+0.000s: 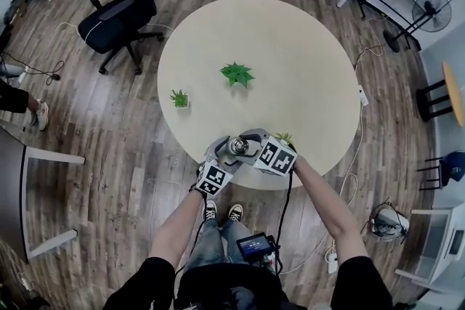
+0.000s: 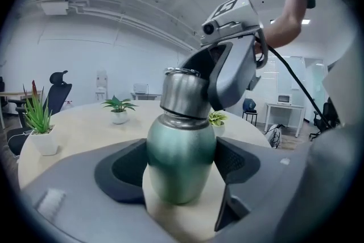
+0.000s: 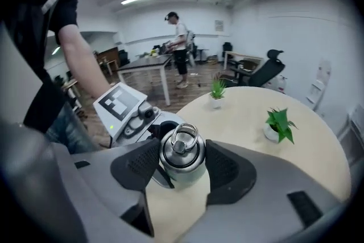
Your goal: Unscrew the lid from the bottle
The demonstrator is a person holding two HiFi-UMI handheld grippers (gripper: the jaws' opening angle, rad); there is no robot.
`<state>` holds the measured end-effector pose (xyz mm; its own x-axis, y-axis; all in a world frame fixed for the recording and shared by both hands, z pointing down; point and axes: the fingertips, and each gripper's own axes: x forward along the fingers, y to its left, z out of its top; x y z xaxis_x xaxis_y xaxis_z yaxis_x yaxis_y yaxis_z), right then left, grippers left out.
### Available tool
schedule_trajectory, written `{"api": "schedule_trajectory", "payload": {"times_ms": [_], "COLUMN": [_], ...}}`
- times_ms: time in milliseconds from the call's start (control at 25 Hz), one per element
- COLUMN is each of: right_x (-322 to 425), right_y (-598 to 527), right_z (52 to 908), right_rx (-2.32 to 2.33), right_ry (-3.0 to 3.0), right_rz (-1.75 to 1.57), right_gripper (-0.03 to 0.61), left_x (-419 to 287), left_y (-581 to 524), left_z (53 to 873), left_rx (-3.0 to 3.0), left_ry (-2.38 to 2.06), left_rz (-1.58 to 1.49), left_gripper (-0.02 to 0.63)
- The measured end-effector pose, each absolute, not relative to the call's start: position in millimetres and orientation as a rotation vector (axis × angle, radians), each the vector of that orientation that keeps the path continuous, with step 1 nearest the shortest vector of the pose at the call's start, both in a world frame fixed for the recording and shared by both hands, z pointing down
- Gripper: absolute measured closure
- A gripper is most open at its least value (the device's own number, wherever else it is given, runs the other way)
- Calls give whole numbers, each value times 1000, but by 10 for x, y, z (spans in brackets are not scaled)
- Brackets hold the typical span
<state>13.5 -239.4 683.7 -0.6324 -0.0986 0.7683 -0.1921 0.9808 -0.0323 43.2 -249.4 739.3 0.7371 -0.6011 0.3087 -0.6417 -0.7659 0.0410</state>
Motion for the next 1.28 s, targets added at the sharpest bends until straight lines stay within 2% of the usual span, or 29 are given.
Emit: {"api": "schedule_trajectory", "payload": {"times_ms": [120,240,520,760,1000,1160,1280], "right_x": [143,114,501,1088,1282,1300,1330], "right_y": [-2387,-2412,-2574,-2353,-2162,-2061,-1994], "right_z": [6780,6652,6219,6080,5982,5882,5781], "right_rx": [76,176,862,1362,1540,1558,1570], "right_ry": [-2207,-2292,-2584,-2521,-2501,-2522,-2537], "right_rz": [77,168,539,514,543,548,533], "right_gripper": [324,324,325,325,325,325,325], "left_x": [442,453,431,424,421,444,387], "left_y": [-2494,-2487,-2504,-2510,-2524,-2436,-2352], "left_z": [7377,7378,7377,7396,7419,7426,7201], "left_rx": [2788,2789,2791,2781,2750,2741,2754], "left_ry": [-1005,-1008,-1002,-1017,-1037,-1030,-1107], "left_rz": [420,412,420,421,430,435,371], "left_gripper": [252,252,250,250,245,175,175]}}
